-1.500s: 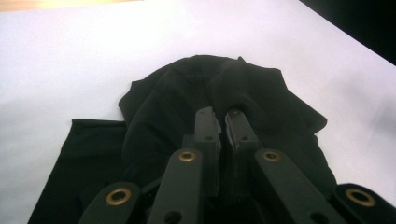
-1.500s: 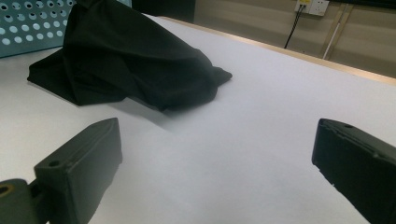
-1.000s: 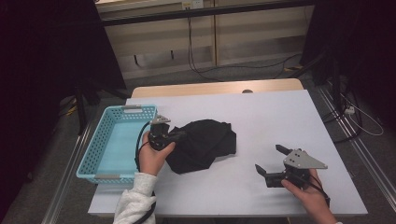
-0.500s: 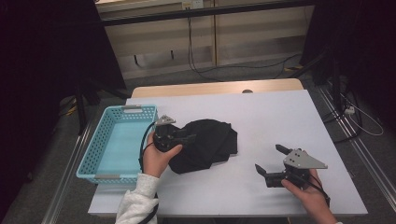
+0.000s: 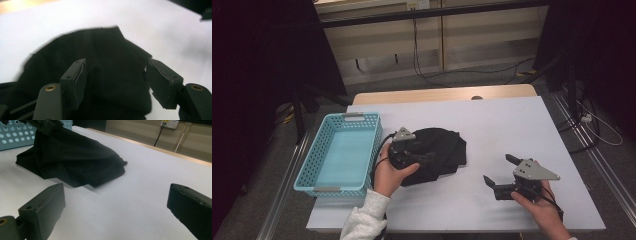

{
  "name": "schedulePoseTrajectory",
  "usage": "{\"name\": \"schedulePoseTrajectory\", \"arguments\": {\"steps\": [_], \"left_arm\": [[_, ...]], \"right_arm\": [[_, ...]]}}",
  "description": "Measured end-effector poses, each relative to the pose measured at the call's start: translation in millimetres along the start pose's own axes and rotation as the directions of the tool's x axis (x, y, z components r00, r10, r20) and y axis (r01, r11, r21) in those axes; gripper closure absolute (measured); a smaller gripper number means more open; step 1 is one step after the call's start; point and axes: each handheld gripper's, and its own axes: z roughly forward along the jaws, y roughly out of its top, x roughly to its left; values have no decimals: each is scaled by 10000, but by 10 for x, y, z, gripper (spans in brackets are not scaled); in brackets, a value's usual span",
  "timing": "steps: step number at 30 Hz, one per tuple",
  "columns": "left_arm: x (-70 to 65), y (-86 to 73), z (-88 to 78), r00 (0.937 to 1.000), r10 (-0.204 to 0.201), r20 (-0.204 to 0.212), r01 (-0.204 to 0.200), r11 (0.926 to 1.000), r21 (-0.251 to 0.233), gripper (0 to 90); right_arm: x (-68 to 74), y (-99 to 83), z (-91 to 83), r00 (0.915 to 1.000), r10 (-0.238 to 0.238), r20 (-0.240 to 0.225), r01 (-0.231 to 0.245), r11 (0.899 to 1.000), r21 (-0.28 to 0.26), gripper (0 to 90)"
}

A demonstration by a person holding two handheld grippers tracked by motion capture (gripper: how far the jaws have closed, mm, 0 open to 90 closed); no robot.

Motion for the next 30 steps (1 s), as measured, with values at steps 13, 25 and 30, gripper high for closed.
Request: {"name": "schedulePoseTrajectory", "arguments": {"steps": [13,25,30], "left_arm": [[-146,-183,411,9986,517,-95,-500,9900,1320,479],[-80,-102,275,9998,-32,202,9,9936,1132,818],[-1,44,91,9990,-128,434,105,9986,524,819]], "right_arm": [[-38,15,143,9999,146,-73,-144,9995,286,13],[-152,64,454,9937,962,580,-1027,9873,1213,34],[-200,127,615,9939,972,523,-1039,9837,1471,88]]}}
